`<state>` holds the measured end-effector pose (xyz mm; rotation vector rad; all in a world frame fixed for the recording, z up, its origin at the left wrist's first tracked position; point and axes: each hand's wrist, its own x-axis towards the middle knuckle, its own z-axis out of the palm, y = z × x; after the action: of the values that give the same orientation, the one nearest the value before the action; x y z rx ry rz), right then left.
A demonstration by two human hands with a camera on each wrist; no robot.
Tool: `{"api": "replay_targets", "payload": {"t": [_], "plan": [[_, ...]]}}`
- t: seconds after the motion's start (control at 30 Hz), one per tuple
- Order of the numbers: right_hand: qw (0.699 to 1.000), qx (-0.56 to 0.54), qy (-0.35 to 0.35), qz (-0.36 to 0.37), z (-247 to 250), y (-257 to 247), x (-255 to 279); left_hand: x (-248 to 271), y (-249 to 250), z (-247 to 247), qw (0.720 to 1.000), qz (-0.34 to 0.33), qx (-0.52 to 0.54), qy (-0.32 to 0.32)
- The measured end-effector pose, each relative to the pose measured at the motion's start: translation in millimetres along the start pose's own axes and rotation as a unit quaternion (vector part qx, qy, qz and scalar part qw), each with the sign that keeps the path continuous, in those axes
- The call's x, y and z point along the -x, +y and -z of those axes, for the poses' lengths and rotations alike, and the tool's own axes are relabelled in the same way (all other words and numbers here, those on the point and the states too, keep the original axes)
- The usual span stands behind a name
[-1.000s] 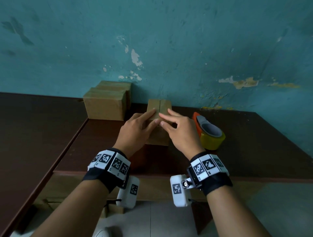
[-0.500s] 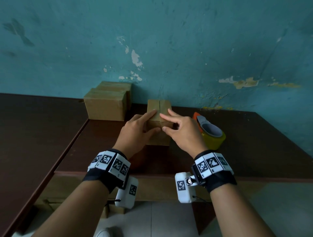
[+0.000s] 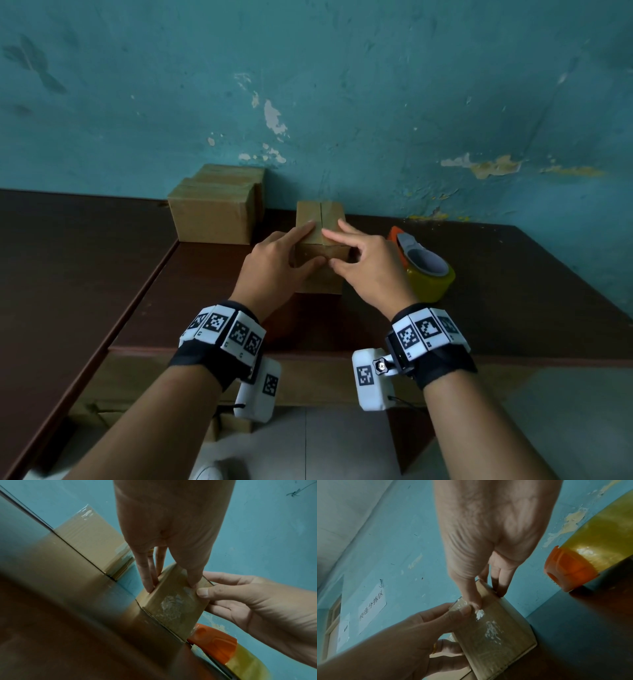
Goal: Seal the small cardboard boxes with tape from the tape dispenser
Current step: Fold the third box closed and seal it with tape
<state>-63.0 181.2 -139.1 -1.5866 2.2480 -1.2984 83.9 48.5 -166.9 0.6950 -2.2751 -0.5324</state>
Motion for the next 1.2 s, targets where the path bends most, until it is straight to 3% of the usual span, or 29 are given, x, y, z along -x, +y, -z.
{"api": "replay_targets", "payload": {"t": [0.23,0.33,0.4,0.47,0.63,0.97,1.1,1.2], "plan": [[0.994,-0.1,0.003,-0.032,6.0,-1.1,-2.9,-1.8,4.2,-0.1,0.999,0.027,0.036,-0.014],[0.989,-0.07,0.108,-0.066,15.1,0.5,-5.8,-3.1,5.9,1.1,0.998,0.041,0.036,-0.016],[0.972,-0.011,0.203,-0.113,25.3,3.4,-6.5,-3.4,8.1,2.3,0.997,0.051,0.05,-0.022],[0.95,0.065,0.244,-0.182,33.7,8.1,-5.6,-3.2,10.5,2.9,0.996,0.055,0.067,-0.025],[0.918,0.214,0.14,-0.302,42.0,18.8,-2.5,-3.4,13.4,3.5,0.993,0.055,0.093,-0.049],[0.873,0.347,0.006,-0.344,36.4,16.6,-2.5,-3.9,16.1,4.5,0.991,0.05,0.11,-0.062],[0.88,0.327,-0.009,-0.344,42.2,15.0,-1.8,-4.0,16.2,7.2,0.991,0.048,0.11,-0.06],[0.905,0.258,0.033,-0.338,55.3,13.5,0.1,-4.7,18.3,11.5,0.99,0.053,0.124,-0.046]]}}
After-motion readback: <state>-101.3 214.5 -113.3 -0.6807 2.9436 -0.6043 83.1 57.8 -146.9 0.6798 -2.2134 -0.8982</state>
